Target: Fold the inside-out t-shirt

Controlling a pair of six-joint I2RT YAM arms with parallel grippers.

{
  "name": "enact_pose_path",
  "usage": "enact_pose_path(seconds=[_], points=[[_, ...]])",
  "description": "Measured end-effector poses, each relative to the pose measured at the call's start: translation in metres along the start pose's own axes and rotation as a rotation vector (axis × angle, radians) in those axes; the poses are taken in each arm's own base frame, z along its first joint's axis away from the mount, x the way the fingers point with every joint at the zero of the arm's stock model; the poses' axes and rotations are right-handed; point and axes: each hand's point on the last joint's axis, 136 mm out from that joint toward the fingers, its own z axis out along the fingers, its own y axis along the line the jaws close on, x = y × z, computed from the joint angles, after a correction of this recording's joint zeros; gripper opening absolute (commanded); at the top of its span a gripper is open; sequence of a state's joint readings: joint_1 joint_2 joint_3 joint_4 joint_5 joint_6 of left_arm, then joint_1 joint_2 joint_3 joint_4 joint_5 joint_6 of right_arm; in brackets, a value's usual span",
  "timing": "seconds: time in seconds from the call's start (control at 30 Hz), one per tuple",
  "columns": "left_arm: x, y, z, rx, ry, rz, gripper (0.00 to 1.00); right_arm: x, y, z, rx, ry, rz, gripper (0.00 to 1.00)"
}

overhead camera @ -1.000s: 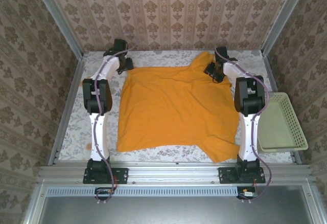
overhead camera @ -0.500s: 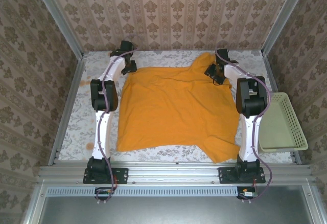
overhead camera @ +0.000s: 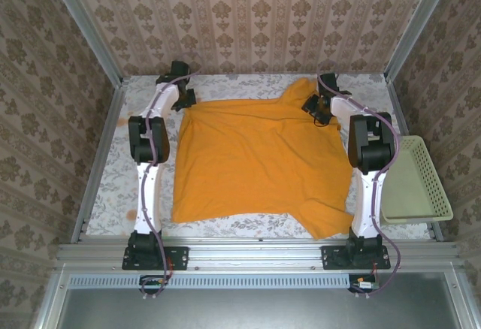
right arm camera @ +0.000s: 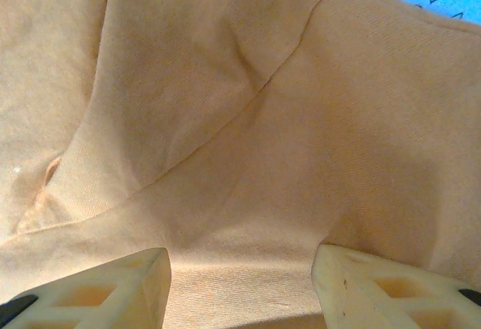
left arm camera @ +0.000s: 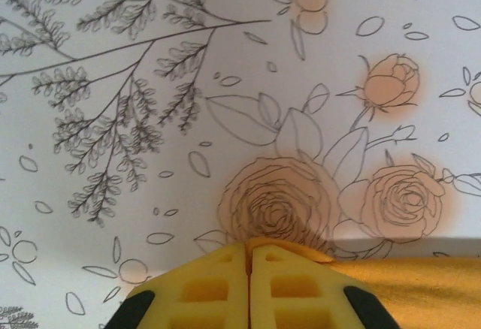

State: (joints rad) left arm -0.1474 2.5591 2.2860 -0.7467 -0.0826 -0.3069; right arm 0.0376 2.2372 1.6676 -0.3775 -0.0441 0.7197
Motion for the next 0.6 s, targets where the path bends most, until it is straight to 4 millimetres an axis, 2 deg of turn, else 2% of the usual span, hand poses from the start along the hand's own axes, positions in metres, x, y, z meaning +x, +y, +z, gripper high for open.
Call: enact_pose_path(seconds=[0.2,0.33,0.43,0.6], points=[[0.008,0.023,-0.009,0.120,0.010,-0.138,0.01,0.000,-0.003,-0.001,0.005,-0.004,0.012,0.57],[0.002,0.030,-0.018,0.232,-0.018,-0.222,0.01,0.002,-0.004,-0.003,0.007,-0.004,0.017,0.56],[-0.012,0.022,-0.025,0.321,-0.055,-0.233,0.03,0.003,-0.005,-0.003,0.007,-0.004,0.019,0.56],[-0.032,0.002,-0.041,0.446,-0.100,-0.215,0.14,0.002,-0.004,-0.004,0.005,-0.006,0.014,0.57]])
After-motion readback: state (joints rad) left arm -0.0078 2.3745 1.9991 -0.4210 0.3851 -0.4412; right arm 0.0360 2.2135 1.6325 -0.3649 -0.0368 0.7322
